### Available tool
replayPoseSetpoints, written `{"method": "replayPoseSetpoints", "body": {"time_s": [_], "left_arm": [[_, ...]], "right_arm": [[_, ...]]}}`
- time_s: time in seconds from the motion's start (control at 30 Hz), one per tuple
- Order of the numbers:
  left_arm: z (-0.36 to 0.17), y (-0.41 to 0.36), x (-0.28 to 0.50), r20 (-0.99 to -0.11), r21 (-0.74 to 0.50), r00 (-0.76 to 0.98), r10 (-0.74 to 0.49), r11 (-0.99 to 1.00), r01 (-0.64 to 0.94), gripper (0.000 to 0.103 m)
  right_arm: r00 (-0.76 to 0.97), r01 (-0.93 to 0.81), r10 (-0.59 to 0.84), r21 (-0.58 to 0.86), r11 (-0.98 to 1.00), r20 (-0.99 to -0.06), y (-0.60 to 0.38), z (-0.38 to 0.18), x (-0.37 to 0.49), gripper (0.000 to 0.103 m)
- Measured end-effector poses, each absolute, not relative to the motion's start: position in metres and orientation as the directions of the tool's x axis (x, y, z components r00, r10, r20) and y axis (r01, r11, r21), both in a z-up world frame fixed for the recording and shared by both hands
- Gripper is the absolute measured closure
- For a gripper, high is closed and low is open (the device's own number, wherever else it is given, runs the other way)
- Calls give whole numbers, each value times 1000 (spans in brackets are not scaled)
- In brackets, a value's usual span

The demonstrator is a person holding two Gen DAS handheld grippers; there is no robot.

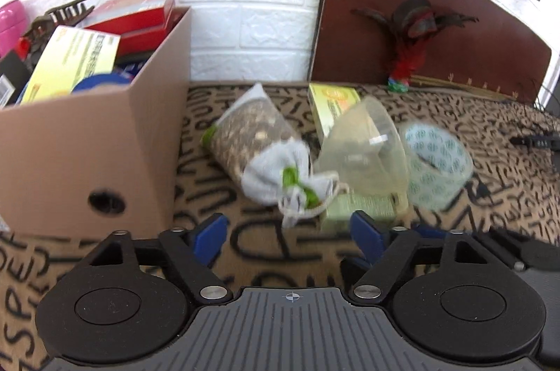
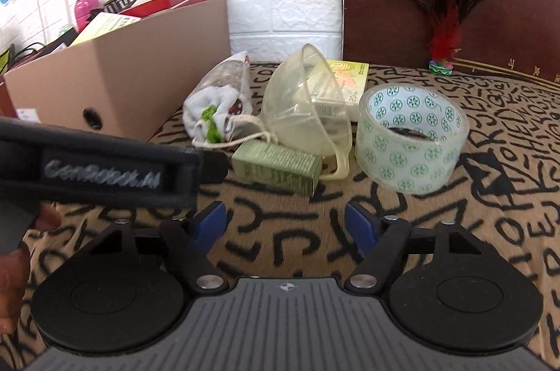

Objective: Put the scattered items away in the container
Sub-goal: 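Grasp the mesh seed bag with the left gripper while the right grasps the green box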

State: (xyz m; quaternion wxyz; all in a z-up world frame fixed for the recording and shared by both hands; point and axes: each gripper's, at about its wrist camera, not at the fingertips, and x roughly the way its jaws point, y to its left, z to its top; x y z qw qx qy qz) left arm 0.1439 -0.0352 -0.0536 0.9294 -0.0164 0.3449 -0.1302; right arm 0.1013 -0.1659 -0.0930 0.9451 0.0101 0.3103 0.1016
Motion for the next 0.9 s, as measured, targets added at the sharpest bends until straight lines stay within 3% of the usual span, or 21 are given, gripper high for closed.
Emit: {"method": "replayPoseSetpoints", "body": {"time_s": [0.1,0.27,0.3,0.33,0.4,0.47,0.53,0.63,0.9], "left_arm": [[-55,-38,156,-635,-123,730,-254,966,229,34],[-62,-39,168,-647,-157,716,-262,965,210,36],[-63,-39,170,-647,-161,716,-261,965,206,39],[-64,-40,171,-649,-163,716,-258,966,200,49],[-67,-39,175,-663,-164,705,-251,968,191,59],[-67,-37,176,-669,-180,696,-261,965,190,64],[-66,-36,173,-667,-171,700,-256,967,191,68],[-61,-31,162,-659,-172,706,-258,966,192,69],[-49,0,102,-664,-180,696,-275,961,208,73]], "right_arm": [[791,-183,199,86,979,-579,-166,-94,111,29],[797,-168,189,90,982,-573,-168,-96,128,30],[796,-164,189,94,982,-575,-169,-96,132,30],[795,-161,188,98,982,-577,-170,-97,134,31],[795,-150,177,95,984,-581,-172,-97,137,53],[790,-157,191,110,982,-583,-176,-96,137,64],[784,-170,206,117,978,-586,-177,-95,134,68],[772,-197,232,125,972,-592,-174,-91,124,76],[733,-244,305,183,952,-608,-172,-80,63,77]]}}
